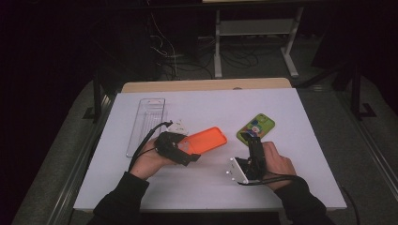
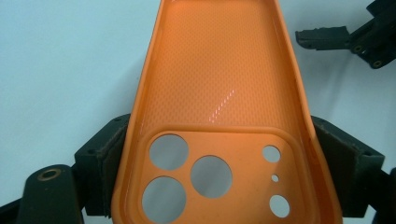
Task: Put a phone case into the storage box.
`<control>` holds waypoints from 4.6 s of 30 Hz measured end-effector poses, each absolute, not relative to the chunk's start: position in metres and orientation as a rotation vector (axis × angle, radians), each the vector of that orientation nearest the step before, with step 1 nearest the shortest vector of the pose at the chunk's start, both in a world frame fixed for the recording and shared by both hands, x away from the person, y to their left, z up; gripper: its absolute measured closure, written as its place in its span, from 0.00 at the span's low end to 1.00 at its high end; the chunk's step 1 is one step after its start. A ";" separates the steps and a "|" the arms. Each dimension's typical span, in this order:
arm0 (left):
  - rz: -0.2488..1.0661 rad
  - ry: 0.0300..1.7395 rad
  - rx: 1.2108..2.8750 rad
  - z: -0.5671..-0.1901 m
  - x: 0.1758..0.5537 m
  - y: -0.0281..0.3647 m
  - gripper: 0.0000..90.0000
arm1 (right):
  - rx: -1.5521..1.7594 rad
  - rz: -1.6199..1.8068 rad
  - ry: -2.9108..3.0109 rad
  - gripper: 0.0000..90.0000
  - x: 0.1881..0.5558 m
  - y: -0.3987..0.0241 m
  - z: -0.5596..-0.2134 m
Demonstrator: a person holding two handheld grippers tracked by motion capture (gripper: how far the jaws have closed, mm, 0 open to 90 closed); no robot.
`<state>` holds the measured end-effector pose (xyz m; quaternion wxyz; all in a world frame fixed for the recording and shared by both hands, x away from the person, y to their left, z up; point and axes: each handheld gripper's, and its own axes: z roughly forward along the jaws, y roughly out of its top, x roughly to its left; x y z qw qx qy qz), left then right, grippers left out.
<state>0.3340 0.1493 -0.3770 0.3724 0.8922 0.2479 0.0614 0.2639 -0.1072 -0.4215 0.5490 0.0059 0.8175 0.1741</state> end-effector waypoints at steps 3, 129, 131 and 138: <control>0.152 0.628 2.295 -0.377 0.334 0.150 0.18 | -0.002 0.406 1.923 0.01 0.264 -0.101 -0.424; 0.125 0.606 2.294 -0.380 0.335 0.159 0.00 | 0.632 0.903 2.142 0.86 0.298 -0.103 -0.404; 0.128 0.606 2.289 -0.381 0.335 0.158 0.00 | 0.671 0.936 2.152 0.86 0.300 -0.105 -0.403; 0.128 0.610 2.290 -0.381 0.335 0.158 0.00 | 0.847 1.060 2.191 0.87 0.308 -0.115 -0.401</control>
